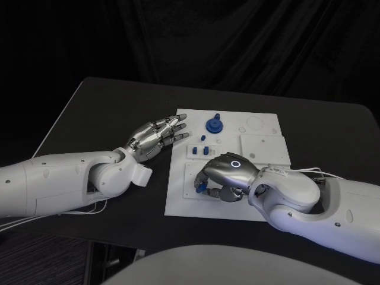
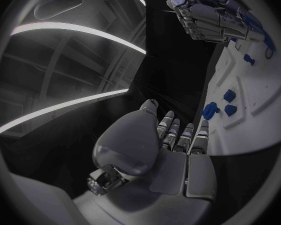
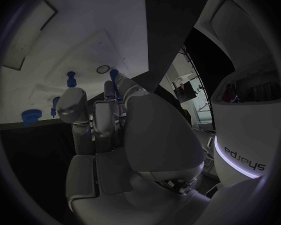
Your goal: Assemble the parts on the task board
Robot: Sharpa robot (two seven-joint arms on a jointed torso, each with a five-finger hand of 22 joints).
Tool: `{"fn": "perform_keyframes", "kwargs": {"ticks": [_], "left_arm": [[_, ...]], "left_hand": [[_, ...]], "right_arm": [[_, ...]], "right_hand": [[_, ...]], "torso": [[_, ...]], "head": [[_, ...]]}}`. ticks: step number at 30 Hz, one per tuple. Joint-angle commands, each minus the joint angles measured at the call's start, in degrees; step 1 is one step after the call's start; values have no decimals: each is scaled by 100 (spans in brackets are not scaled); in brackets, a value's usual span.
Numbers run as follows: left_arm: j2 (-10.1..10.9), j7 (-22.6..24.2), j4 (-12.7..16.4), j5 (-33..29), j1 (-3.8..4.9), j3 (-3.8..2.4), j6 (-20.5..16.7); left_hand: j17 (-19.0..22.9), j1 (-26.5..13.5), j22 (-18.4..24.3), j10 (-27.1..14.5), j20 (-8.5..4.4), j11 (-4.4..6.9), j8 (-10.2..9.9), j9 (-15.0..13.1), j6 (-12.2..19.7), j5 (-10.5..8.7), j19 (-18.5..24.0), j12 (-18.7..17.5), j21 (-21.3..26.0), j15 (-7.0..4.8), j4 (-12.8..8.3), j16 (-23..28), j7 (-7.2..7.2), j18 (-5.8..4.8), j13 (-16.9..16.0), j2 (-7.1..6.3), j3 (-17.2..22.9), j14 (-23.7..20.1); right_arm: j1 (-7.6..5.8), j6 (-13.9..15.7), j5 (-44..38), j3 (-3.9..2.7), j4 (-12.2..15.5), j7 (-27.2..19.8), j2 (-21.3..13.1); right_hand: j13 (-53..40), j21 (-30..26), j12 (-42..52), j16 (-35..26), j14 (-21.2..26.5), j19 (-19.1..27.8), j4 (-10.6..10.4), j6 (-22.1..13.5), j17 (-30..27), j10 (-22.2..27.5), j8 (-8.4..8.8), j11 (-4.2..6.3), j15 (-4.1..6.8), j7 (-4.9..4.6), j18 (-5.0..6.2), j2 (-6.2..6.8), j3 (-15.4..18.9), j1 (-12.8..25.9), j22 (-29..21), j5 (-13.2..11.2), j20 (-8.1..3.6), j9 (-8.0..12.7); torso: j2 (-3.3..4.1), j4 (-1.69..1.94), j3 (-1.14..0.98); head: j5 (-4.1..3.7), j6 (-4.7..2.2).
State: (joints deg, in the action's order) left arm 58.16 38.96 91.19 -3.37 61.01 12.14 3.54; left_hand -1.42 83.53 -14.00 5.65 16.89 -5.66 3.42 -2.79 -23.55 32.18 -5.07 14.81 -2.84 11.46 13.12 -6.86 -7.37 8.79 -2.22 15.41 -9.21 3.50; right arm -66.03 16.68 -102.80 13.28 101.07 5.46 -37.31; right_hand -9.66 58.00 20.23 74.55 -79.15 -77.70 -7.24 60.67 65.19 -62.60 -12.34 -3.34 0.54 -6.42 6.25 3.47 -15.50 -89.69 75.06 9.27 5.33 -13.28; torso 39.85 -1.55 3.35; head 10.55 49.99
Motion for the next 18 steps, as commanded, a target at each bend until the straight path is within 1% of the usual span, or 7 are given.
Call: {"fn": "perform_keyframes", "kwargs": {"ticks": [1,3,6,9,12,18], "left_arm": [[-11,325,5,-21,-11,-4,57],[-12,324,3,-21,-12,-4,58],[-17,323,0,-21,-14,-4,60],[-22,322,-2,-21,-16,-4,64],[-24,321,-3,-21,-18,-4,66],[-16,311,-2,-21,-22,-4,58]], "left_hand": [[-8,30,-3,5,-10,-27,31,-5,-19,30,-50,28,-40,39,-4,-26,-4,-27,-6,11,33,-4],[-8,30,-3,5,-10,-27,31,-5,-19,30,-50,28,-40,39,-4,-26,-4,-27,-6,11,33,-4],[-7,29,-5,7,-10,-29,32,-5,-20,29,-52,30,-41,40,-4,-23,-5,-28,-7,13,37,-5],[-7,29,-5,7,-10,-29,32,-5,-20,29,-52,30,-41,40,-4,-23,-5,-28,-7,13,37,-5],[-7,29,-5,7,-10,-29,32,-5,-20,29,-52,30,-41,40,-4,-23,-5,-28,-7,13,37,-5],[-7,29,-1,8,-10,-32,30,-4,-14,29,-51,30,-40,41,-3,-24,-7,-29,-7,15,43,-5]], "right_arm": [[23,-267,-319,-2,-21,134,21],[26,-301,-330,-2,-31,164,29],[29,-349,-341,-2,-43,218,37],[31,-371,-395,-2,-53,264,37],[32,-368,-439,-2,-56,293,31],[32,-330,-477,-2,-60,348,5]], "right_hand": [[-7,-61,-32,-43,52,55,44,7,-28,-47,-195,-5,-2,-41,-11,50,-14,-26,687,43,19,-752],[-10,-89,-42,-56,66,73,55,4,-41,-51,-192,-6,-3,-44,-6,55,-24,-32,681,68,20,-763],[-22,-133,-69,-77,95,108,84,5,-58,-62,-187,-12,-8,-54,1,66,-54,-44,671,159,23,-796],[-35,-142,-83,-78,102,124,103,29,-53,-75,-199,-11,-7,-56,4,71,-73,-42,669,232,23,-830],[-42,-156,-86,-88,113,133,105,47,-66,-85,-209,-9,-7,-55,7,77,-73,-29,665,246,23,-848],[-66,-146,-88,-77,108,139,99,90,-45,-116,-237,0,-2,-47,7,74,-75,19,666,280,22,-898]], "torso": [[9,6,4],[12,-3,5],[14,2,5],[11,4,2],[10,-3,-2],[4,-13,0]], "head": [[4,1],[9,1],[-9,1],[-5,1],[9,1],[33,1]]}}
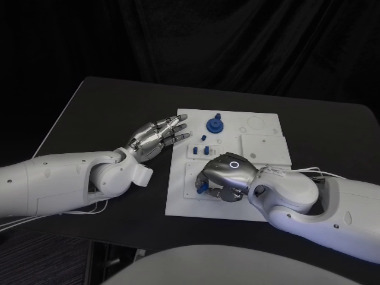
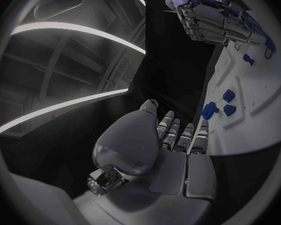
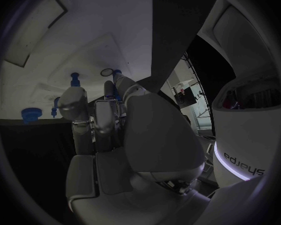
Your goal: Assemble the parts on the task board
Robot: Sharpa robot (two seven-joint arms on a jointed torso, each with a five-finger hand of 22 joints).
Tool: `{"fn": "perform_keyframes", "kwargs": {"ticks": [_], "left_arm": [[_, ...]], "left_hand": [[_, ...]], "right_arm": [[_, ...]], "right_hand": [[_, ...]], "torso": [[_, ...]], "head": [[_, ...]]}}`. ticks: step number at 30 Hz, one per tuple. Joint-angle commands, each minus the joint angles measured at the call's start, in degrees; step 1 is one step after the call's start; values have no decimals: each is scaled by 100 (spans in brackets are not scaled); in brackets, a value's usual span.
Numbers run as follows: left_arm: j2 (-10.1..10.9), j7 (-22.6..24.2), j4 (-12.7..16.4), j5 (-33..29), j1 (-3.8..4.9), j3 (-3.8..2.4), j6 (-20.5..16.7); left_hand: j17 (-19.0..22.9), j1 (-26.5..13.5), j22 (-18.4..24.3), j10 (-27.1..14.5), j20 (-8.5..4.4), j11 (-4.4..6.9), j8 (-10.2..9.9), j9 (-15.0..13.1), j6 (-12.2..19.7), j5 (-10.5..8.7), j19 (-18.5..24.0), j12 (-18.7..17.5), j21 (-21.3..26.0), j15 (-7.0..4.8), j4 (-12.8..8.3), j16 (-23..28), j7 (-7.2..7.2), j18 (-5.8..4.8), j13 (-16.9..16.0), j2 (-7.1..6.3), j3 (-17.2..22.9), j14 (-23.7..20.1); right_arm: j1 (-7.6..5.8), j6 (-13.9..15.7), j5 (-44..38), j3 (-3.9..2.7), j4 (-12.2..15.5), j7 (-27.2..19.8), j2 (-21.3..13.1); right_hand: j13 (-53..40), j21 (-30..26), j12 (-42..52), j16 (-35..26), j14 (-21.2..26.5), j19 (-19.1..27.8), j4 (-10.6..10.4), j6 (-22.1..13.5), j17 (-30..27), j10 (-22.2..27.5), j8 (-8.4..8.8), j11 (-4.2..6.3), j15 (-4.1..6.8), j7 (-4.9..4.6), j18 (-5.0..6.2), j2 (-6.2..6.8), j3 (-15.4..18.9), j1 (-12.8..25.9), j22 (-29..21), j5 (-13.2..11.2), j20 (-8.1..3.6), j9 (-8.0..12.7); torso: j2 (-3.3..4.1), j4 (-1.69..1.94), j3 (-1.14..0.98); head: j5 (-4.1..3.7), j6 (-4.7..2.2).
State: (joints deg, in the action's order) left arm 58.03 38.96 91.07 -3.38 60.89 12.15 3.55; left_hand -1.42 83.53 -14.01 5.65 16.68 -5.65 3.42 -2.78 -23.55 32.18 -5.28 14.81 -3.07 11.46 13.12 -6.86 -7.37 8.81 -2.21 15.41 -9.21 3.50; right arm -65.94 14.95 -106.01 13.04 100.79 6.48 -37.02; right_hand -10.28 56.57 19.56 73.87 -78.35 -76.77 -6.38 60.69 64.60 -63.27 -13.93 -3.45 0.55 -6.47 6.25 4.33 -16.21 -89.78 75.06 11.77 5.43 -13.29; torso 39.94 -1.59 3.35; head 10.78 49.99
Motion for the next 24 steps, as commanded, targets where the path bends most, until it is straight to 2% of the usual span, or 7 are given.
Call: {"fn": "perform_keyframes", "kwargs": {"ticks": [1,11,14,20,24], "left_arm": [[-3,311,10,-21,-10,-5,55],[-1,301,2,-21,-17,-5,59],[0,299,-1,-21,-19,-5,59],[-7,294,-6,-21,-23,-5,60],[-6,291,-9,-21,-25,-5,58]], "left_hand": [[-8,29,0,8,11,-32,31,-5,-14,29,-31,30,-17,41,-3,-24,-7,-30,-8,15,43,-5],[-8,29,0,8,11,-32,31,-5,-14,29,-31,30,-17,41,-3,-24,-7,-30,-8,15,43,-5],[-8,29,0,8,11,-32,31,-5,-14,29,-31,30,-17,41,-3,-24,-7,-30,-8,15,43,-5],[-8,29,0,8,11,-32,31,-5,-14,29,-31,30,-17,41,-3,-24,-7,-30,-8,15,43,-5],[-8,26,-5,9,12,-37,29,-3,-6,27,-34,33,-19,43,-3,-27,-11,-33,-8,15,51,-5]], "right_arm": [[23,-153,-157,22,-32,249,-25],[24,-24,-169,21,-18,328,-79],[23,9,-170,20,-4,353,-104],[23,-49,-170,19,-5,397,-115],[22,-61,-170,18,-15,437,-120]], "right_hand": [[-4,-3,-21,-9,28,46,12,88,14,-49,-78,12,-3,-43,7,-12,-4,28,666,30,12,-897],[-19,3,-28,-6,25,48,9,121,20,-58,-103,19,2,-33,7,-9,-1,63,666,37,9,-939],[-24,4,-30,-1,21,49,9,129,28,-62,-111,22,4,-28,8,-5,0,73,666,33,8,-953],[-26,-6,-31,-7,26,53,9,131,19,-64,-113,24,5,-26,10,-4,0,76,663,31,8,-958],[-26,-30,-32,-15,32,64,9,132,7,-64,-114,24,5,-25,14,-3,-1,77,657,29,8,-960]], "torso": [[-6,-12,0],[0,5,0],[-3,-2,2],[-1,4,2],[-2,-3,0]], "head": [[13,1],[17,1],[33,1],[10,1],[32,1]]}}
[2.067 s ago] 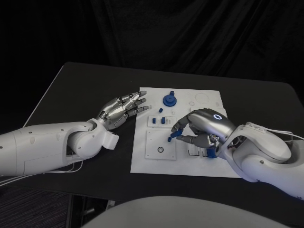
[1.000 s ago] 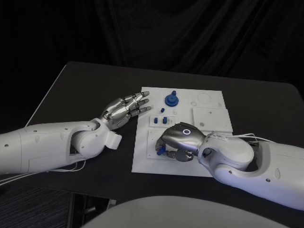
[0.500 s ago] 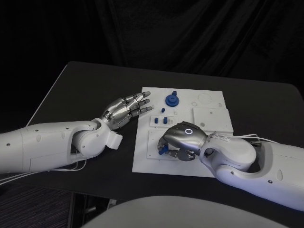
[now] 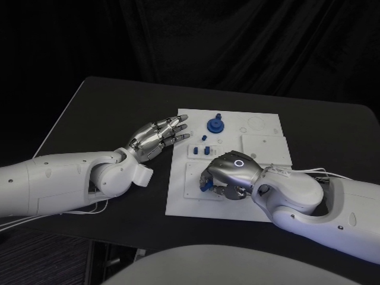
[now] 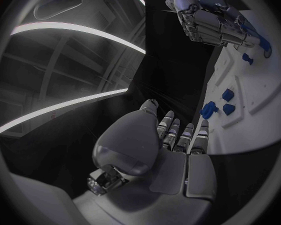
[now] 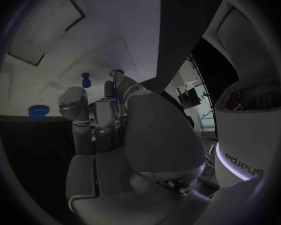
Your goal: Assemble the parts on the task board
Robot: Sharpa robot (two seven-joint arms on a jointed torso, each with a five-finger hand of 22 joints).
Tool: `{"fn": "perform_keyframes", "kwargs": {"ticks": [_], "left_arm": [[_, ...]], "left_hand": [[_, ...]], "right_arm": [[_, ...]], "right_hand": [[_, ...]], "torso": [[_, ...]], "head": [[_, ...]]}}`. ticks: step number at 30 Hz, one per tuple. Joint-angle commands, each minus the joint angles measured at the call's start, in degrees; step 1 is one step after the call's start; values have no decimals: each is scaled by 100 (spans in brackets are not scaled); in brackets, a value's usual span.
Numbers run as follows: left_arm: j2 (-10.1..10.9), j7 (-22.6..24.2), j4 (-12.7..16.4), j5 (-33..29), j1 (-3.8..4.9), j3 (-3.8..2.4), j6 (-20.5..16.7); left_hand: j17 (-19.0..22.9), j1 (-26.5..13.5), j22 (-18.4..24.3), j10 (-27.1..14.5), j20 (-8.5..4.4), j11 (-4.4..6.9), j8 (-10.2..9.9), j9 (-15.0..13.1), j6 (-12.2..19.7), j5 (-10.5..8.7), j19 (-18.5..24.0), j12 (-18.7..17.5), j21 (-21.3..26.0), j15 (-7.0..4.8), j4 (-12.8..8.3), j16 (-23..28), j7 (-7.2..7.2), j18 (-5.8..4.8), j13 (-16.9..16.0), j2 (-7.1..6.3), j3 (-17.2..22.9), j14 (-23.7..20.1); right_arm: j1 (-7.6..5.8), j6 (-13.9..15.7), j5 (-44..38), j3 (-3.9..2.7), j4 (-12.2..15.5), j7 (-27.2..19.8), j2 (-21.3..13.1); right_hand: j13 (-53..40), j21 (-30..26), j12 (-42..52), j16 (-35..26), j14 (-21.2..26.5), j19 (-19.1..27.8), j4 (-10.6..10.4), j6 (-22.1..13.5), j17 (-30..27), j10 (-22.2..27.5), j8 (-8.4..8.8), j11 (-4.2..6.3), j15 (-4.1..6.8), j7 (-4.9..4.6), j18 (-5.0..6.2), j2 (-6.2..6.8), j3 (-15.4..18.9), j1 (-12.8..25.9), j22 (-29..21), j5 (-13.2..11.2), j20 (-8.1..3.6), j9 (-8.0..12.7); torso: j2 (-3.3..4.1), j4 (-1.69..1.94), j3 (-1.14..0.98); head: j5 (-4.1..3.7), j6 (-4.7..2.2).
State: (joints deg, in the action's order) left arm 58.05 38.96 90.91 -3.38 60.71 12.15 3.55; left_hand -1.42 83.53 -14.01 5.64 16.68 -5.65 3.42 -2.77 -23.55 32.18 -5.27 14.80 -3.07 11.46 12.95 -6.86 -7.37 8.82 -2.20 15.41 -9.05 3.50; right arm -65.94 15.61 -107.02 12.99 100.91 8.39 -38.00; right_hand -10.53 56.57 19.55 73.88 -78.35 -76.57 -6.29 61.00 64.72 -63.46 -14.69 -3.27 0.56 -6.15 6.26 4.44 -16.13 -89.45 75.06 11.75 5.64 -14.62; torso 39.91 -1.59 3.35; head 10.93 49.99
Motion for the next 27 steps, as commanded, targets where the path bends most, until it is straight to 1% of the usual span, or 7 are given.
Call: {"fn": "perform_keyframes", "kwargs": {"ticks": [1,8,15,21,24,26,27], "left_arm": [[-8,290,6,-20,-7,-5,58],[-17,274,-6,-20,-10,-5,59],[-31,262,-18,-20,-15,-5,62],[-40,257,-23,-20,-19,-5,67],[-45,255,-27,-20,-21,-5,68],[-48,254,-28,-20,-23,-5,70],[-50,254,-28,-20,-23,-5,70]], "left_hand": [[-8,26,-5,10,11,-37,29,-4,-6,27,-35,33,-19,43,14,-27,-11,-34,-9,15,35,-5],[-8,25,1,9,12,-40,28,-3,-1,27,-33,33,-18,44,14,-28,-14,-35,-9,15,39,-5],[-9,25,2,9,12,-43,26,-2,7,27,-33,32,-18,46,14,-30,-15,-36,-9,16,42,-5],[-9,25,2,9,12,-43,26,-2,7,27,-33,32,-18,46,14,-30,-15,-36,-9,16,42,-5],[-9,25,2,9,12,-43,26,-2,7,27,-33,32,-18,46,14,-30,-15,-36,-9,16,42,-5],[-9,25,2,9,12,-43,26,-2,7,27,-33,32,-18,46,14,-30,-15,-36,-9,16,42,-5],[-9,24,0,9,13,-50,24,-1,15,27,-35,36,-19,50,14,-31,-21,-39,-9,18,50,-6]], "right_arm": [[23,-121,-70,24,-32,256,-22],[22,-138,-70,23,-61,326,-10],[22,-195,-172,23,-75,372,14],[22,-274,-208,23,-83,373,43],[22,-304,-215,24,-87,346,58],[23,-298,-218,24,-89,304,66],[23,-288,-219,24,-90,278,70]], "right_hand": [[-1,-47,-32,-24,38,51,1,101,-18,-44,-39,5,5,-56,17,-14,-9,45,653,30,-13,-828],[-5,-106,-56,-39,56,82,-1,92,-35,-18,-40,-1,2,-54,27,-12,-14,63,638,18,-13,-851],[-12,-155,-76,-68,87,112,-5,73,-71,2,-33,-10,-6,-55,34,-11,-17,88,625,-8,-9,-875],[-21,-195,-90,-96,116,138,-9,47,-104,13,-21,-16,-14,-54,40,-14,-19,110,615,-38,-5,-893],[-50,-263,-111,-136,163,185,-14,-90,-149,46,65,-35,-32,-64,49,-8,-25,152,597,-91,10,-896],[-84,-316,-117,-157,192,221,-31,-228,-171,98,168,-63,-55,-94,55,6,-24,202,584,-149,28,-875],[-102,-357,-135,-180,218,246,-72,-425,-197,173,301,-92,-81,-122,57,31,-14,270,574,-216,46,-827]], "torso": [[0,-3,1],[-3,-1,8],[-6,2,4],[1,5,4],[0,-2,5],[0,-2,5],[0,0,5]], "head": [[18,1],[14,1],[9,1],[0,1],[4,1],[3,1],[1,1]]}}
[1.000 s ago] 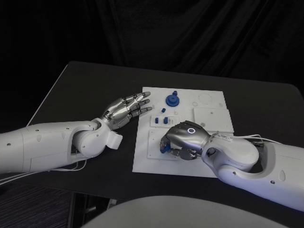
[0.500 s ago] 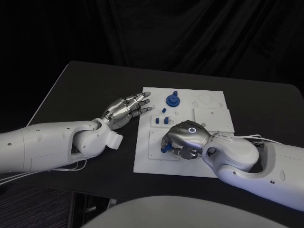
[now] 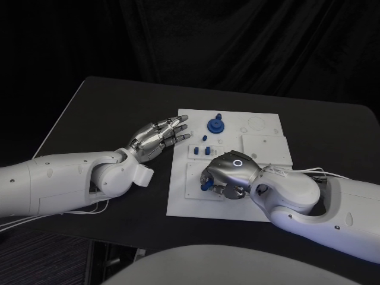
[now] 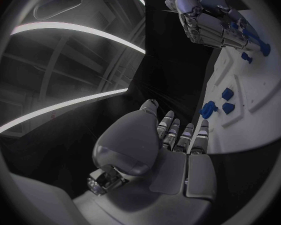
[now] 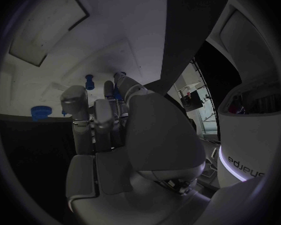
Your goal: Assemble the parts on the task board
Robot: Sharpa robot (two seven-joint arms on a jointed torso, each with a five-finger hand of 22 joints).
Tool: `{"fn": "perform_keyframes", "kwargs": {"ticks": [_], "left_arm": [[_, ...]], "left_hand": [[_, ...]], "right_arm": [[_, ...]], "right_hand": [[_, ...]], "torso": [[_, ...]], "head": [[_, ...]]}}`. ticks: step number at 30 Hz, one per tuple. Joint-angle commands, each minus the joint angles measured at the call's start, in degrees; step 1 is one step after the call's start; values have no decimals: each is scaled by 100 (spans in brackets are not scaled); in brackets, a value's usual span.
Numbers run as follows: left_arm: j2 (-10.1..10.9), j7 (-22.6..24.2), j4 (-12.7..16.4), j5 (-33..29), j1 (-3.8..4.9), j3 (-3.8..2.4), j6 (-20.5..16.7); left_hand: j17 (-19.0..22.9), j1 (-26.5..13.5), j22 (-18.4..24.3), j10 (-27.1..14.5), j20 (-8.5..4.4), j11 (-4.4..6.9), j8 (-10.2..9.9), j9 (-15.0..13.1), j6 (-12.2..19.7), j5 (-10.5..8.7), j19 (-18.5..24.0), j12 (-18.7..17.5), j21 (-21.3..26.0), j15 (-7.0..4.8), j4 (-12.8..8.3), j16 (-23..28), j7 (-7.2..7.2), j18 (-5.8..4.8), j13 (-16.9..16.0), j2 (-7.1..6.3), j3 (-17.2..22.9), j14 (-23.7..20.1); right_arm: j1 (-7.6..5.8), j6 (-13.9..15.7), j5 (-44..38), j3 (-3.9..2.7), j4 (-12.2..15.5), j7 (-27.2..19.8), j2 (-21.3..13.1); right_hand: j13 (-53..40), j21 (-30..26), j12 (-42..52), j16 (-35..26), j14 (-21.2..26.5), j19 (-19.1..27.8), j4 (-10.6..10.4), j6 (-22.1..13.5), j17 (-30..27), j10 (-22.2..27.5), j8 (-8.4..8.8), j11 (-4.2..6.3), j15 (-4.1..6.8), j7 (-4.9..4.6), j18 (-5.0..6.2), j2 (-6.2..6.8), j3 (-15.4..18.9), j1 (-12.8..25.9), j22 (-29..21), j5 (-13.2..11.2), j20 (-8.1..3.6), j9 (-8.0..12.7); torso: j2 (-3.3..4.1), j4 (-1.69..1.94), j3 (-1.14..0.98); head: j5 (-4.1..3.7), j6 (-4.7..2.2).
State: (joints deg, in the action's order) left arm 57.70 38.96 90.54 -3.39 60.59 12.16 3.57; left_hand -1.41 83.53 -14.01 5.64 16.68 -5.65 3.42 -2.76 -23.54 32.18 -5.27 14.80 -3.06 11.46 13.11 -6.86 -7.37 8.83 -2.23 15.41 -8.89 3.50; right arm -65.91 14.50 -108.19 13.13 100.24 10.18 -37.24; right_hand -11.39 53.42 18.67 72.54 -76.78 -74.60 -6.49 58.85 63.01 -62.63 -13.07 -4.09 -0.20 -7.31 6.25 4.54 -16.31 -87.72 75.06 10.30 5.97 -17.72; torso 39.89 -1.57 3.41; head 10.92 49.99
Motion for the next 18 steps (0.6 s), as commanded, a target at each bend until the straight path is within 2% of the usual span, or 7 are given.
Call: {"fn": "perform_keyframes", "kwargs": {"ticks": [1,2,3,4,7,12,18], "left_arm": [[-16,253,8,-20,-12,-6,69],[-17,252,7,-20,-12,-6,69],[-18,252,7,-20,-13,-6,69],[-19,251,5,-20,-14,-6,70],[-21,250,3,-20,-15,-6,69],[-21,249,1,-20,-17,-6,67],[-15,247,-8,-20,-19,-6,60]], "left_hand": [[-9,24,0,9,13,-50,24,-1,15,27,-36,36,-19,50,-2,-31,-21,-40,-5,18,35,-6],[-9,24,0,9,13,-50,24,-1,15,27,-36,36,-19,50,-2,-31,-21,-40,-5,18,35,-6],[-9,24,0,9,13,-50,24,-1,15,27,-36,36,-19,50,-2,-31,-21,-40,-5,18,35,-6],[-9,24,0,9,13,-50,24,-1,15,27,-36,36,-19,50,-2,-31,-21,-40,-5,18,35,-6],[-9,24,0,9,13,-50,24,-1,15,27,-36,36,-19,50,-2,-31,-21,-40,-5,18,35,-6],[-9,24,0,9,13,-50,24,-1,15,27,-36,36,-19,50,-2,-31,-21,-40,-5,18,35,-6],[-10,23,-1,10,13,-57,24,-2,13,27,-38,41,-20,55,-4,-36,-25,-43,-6,19,44,-4]], "right_arm": [[20,-162,-103,9,-23,73,-4],[20,-141,-104,9,-25,38,-1],[20,-123,-104,10,-26,11,1],[20,-94,-96,10,-27,-35,3],[20,-39,-7,10,-29,-117,4],[20,81,86,10,-36,-207,-6],[19,283,119,10,-23,-247,-66]], "right_hand": [[-30,-53,-51,-51,69,57,-72,-299,-31,125,203,-21,-16,-12,58,32,6,126,572,-106,22,-493],[-55,-62,-69,-57,79,65,-134,-552,-37,229,374,-57,-47,18,56,68,22,219,569,-204,47,-419],[-70,-72,-70,-55,80,70,-157,-632,-34,267,433,-71,-60,32,57,83,27,252,567,-241,59,-391],[-98,-110,-97,-75,105,88,-263,-1032,-61,435,685,-131,-116,71,59,148,84,409,558,-410,99,-265],[-184,-189,-68,-96,141,124,-375,-1458,-90,632,937,-188,-161,148,72,194,181,581,542,-612,159,-97],[-384,-290,79,-98,186,164,-449,-2093,-102,950,957,-244,-214,202,94,203,332,678,528,-677,221,232],[-484,-467,168,-175,289,252,-485,-2301,-207,1091,959,-265,-237,244,121,204,394,680,489,-696,244,381]], "torso": [[3,1,-1],[3,2,-1],[2,3,0],[2,5,0],[1,1,-1],[0,-5,-1],[0,-5,-3]], "head": [[-1,1],[-5,1],[-8,1],[-12,1],[-6,1],[10,1],[6,1]]}}
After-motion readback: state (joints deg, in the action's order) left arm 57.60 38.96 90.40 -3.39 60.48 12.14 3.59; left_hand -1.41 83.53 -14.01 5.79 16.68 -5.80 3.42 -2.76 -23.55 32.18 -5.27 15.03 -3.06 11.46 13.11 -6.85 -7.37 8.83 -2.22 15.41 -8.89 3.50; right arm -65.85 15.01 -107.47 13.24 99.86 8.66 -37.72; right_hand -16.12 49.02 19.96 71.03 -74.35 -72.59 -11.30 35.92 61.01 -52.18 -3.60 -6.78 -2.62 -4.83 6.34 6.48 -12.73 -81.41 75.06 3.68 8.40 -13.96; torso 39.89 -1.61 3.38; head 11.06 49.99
